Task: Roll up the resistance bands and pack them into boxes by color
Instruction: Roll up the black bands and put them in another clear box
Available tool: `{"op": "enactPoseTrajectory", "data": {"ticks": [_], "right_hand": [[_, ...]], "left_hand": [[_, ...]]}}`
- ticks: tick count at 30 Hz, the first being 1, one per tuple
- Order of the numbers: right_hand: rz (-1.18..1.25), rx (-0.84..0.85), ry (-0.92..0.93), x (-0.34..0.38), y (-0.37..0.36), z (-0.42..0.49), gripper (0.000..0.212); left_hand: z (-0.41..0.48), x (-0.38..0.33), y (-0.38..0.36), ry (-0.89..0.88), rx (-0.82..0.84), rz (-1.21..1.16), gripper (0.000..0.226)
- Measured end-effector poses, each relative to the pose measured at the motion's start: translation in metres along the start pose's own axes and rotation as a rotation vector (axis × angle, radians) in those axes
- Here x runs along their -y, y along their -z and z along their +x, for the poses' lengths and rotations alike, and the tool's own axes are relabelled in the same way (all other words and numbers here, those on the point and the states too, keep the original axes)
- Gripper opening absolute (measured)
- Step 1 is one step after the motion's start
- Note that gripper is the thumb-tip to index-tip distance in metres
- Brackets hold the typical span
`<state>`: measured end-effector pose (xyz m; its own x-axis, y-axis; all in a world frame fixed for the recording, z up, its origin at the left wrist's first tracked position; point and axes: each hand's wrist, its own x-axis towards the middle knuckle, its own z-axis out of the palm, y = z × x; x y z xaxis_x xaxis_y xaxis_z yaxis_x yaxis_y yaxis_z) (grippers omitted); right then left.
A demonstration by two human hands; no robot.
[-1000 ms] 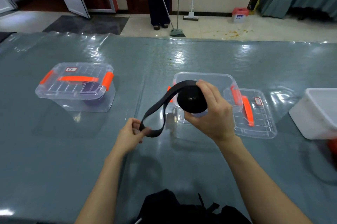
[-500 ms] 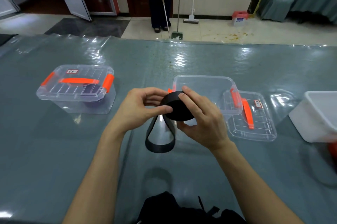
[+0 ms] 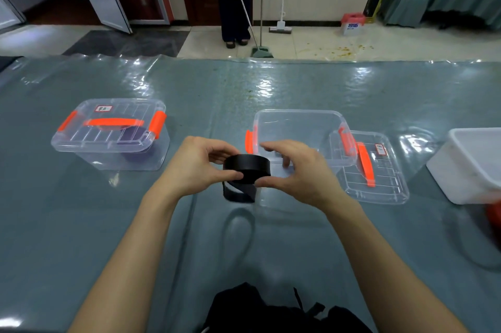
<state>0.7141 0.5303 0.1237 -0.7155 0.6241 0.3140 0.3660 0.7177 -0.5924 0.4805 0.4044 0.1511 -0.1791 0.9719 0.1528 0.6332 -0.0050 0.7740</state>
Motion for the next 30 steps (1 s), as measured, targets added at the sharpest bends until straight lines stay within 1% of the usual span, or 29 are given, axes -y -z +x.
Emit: {"op": "enactPoseTrajectory", "data": {"ticks": [3, 4, 6, 8, 11, 13, 16, 18, 21, 25, 28, 30], "right_hand": [[0.155, 0.121, -0.096, 0.001, -0.011, -0.002, 0.035], [0.178, 0.129, -0.097, 0.001, -0.014, -0.004, 0.028], [0.176, 0.101, -0.060, 0.002, -0.014, -0.007, 0.022], [0.139, 0.104, -0.021, 0.005, -0.012, -0.006, 0.025], [0.004, 0.199, -0.029, 0.010, -0.011, -0.002, 0.042], [0.029, 0.160, -0.034, 0.011, -0.012, -0.002, 0.034], [0.203, 0.089, -0.064, 0.007, -0.010, -0.003, 0.025], [0.347, 0.069, -0.113, 0.004, -0.006, -0.001, 0.028], [0.615, 0.067, -0.127, 0.007, 0.001, 0.003, 0.034], [0.935, 0.007, -0.182, 0.010, 0.005, 0.007, 0.032], [1.049, -0.053, -0.258, 0.012, 0.004, 0.009, 0.034], [1.121, -0.073, -0.298, 0.014, -0.003, 0.006, 0.040]], "left_hand": [[-0.003, 0.000, -0.006, 0.012, 0.053, 0.060, 0.041], [-0.005, 0.001, -0.006, 0.018, 0.060, 0.068, 0.040], [-0.007, 0.002, -0.006, 0.025, 0.061, 0.050, 0.038], [-0.007, 0.002, -0.004, 0.029, 0.062, 0.032, 0.036], [-0.006, -0.004, -0.001, 0.027, 0.073, 0.055, 0.034], [-0.004, -0.008, 0.000, 0.002, 0.077, 0.065, 0.035], [-0.002, -0.010, 0.010, 0.029, 0.115, 0.004, 0.044], [-0.002, -0.007, 0.020, 0.065, 0.136, -0.045, 0.049], [-0.001, -0.003, 0.025, 0.053, 0.126, -0.191, 0.048], [0.005, -0.002, 0.022, 0.066, 0.105, -0.365, 0.050], [0.009, -0.005, 0.017, 0.068, 0.051, -0.462, 0.052], [0.013, -0.008, 0.012, 0.060, -0.004, -0.498, 0.050]]}}
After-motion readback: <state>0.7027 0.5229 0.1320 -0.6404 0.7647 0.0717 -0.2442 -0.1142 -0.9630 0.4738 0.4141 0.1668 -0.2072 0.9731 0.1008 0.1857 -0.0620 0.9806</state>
